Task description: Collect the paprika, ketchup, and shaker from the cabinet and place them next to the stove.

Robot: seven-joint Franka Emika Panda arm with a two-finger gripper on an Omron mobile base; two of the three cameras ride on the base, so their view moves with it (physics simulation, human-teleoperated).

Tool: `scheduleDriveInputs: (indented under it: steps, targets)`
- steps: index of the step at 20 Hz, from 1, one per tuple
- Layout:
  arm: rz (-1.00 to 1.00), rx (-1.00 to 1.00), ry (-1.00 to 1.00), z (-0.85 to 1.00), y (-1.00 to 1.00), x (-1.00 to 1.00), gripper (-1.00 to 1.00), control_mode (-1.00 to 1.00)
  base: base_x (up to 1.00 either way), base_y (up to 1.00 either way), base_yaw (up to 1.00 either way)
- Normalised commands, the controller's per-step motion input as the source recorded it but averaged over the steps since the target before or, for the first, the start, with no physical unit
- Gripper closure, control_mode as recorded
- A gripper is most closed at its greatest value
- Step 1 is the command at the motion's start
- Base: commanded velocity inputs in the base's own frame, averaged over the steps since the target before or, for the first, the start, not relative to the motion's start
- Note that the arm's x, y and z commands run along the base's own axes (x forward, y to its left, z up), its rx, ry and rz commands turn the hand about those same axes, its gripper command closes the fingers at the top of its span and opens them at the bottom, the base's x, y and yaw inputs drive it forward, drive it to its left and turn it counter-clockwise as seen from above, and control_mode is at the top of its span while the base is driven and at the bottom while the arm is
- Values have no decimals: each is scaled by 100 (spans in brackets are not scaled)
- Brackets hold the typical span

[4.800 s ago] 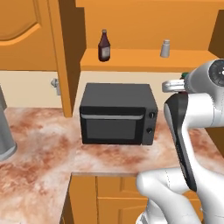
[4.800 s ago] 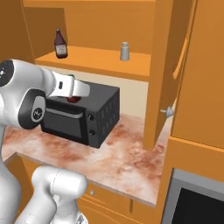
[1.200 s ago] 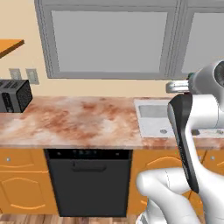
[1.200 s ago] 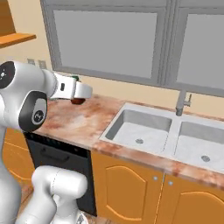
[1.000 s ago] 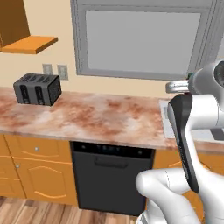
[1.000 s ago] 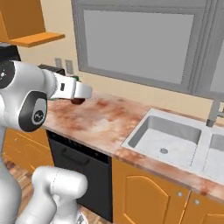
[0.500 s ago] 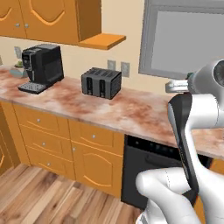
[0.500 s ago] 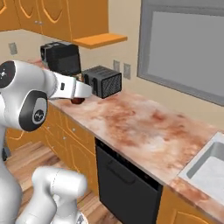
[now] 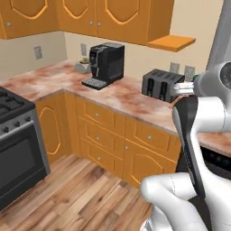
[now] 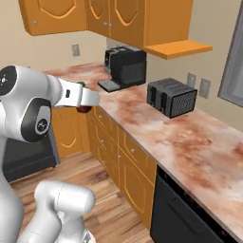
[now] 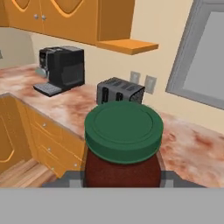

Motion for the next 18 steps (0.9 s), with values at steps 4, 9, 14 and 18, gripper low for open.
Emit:
scheduleDriveInputs:
  steps: [4,9,14,18]
  targets:
    - [0,0,0,0,0,0,100,100,11,82,40]
    - [0,0,0,0,0,0,100,100,17,79,38]
    - [0,0,0,0,0,0,100,100,30,72,37]
    - [0,0,0,0,0,0,100,100,51,54,33]
